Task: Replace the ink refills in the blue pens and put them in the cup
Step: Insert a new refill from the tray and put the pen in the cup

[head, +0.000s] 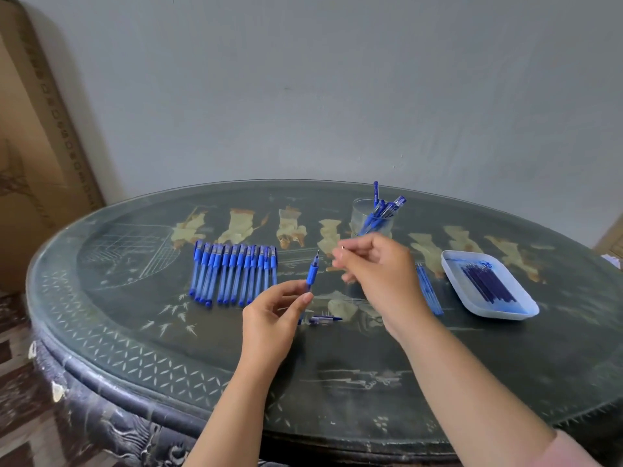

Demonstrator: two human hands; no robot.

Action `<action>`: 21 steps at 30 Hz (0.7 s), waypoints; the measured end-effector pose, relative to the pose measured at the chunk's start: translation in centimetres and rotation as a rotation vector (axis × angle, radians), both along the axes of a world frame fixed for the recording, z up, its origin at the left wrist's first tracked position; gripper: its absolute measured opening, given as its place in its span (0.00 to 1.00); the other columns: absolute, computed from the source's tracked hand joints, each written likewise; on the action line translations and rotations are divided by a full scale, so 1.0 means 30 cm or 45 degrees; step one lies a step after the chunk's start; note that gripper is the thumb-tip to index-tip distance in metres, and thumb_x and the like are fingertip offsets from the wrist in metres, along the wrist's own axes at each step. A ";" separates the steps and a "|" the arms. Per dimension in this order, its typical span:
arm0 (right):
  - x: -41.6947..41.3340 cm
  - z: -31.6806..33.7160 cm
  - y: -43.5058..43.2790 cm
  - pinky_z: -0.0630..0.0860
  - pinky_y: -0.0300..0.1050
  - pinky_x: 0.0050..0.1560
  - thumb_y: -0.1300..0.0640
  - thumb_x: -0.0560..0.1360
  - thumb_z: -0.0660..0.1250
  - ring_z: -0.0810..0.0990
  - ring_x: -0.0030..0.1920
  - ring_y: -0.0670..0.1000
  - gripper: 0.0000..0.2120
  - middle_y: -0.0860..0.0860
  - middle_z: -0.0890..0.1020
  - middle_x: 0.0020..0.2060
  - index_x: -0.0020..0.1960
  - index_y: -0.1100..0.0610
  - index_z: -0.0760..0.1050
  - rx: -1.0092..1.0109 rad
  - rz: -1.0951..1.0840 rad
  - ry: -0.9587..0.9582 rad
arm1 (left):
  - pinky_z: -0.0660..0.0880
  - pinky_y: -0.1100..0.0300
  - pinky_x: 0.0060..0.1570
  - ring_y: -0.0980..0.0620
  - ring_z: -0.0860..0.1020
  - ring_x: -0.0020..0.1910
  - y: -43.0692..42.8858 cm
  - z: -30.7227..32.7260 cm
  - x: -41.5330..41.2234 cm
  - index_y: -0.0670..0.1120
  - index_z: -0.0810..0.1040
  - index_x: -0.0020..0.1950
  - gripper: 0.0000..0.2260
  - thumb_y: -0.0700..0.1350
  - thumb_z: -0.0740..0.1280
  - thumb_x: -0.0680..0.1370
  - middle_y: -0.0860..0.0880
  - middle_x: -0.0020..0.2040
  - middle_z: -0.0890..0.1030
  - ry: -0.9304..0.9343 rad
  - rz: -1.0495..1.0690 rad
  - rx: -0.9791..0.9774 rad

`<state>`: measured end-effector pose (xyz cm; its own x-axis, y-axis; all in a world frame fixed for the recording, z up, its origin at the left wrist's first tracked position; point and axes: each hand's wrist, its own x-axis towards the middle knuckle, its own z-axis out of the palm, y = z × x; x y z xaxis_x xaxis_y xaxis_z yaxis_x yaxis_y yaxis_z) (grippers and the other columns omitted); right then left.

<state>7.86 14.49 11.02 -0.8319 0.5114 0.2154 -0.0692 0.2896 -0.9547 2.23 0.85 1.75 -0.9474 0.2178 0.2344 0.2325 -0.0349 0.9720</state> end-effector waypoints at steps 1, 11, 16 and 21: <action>-0.009 0.030 -0.001 0.77 0.35 0.36 0.61 0.75 0.72 0.83 0.37 0.42 0.05 0.49 0.85 0.37 0.44 0.52 0.80 0.004 0.033 0.038 | 0.76 0.69 0.44 0.59 0.83 0.44 0.000 0.001 0.001 0.53 0.84 0.50 0.09 0.40 0.74 0.74 0.56 0.44 0.85 0.000 -0.002 0.003; -0.062 0.048 -0.002 0.75 0.27 0.44 0.60 0.75 0.72 0.81 0.42 0.38 0.05 0.43 0.84 0.42 0.47 0.51 0.82 0.508 0.122 -0.054 | 0.76 0.71 0.43 0.61 0.82 0.44 -0.002 0.006 0.005 0.54 0.83 0.49 0.10 0.39 0.74 0.74 0.55 0.44 0.85 0.019 -0.010 0.002; -0.061 0.059 -0.001 0.74 0.27 0.42 0.60 0.74 0.72 0.80 0.41 0.36 0.06 0.42 0.84 0.41 0.45 0.49 0.82 0.427 0.085 0.000 | 0.76 0.71 0.43 0.61 0.82 0.43 -0.002 0.005 0.005 0.55 0.83 0.49 0.10 0.39 0.74 0.74 0.56 0.43 0.85 0.005 0.001 0.004; -0.064 0.048 0.003 0.76 0.29 0.43 0.59 0.74 0.73 0.81 0.41 0.37 0.04 0.43 0.84 0.40 0.45 0.50 0.82 0.483 0.132 -0.098 | 0.76 0.70 0.43 0.60 0.82 0.44 -0.001 0.007 0.004 0.55 0.83 0.49 0.10 0.40 0.74 0.74 0.56 0.44 0.85 0.005 -0.004 0.002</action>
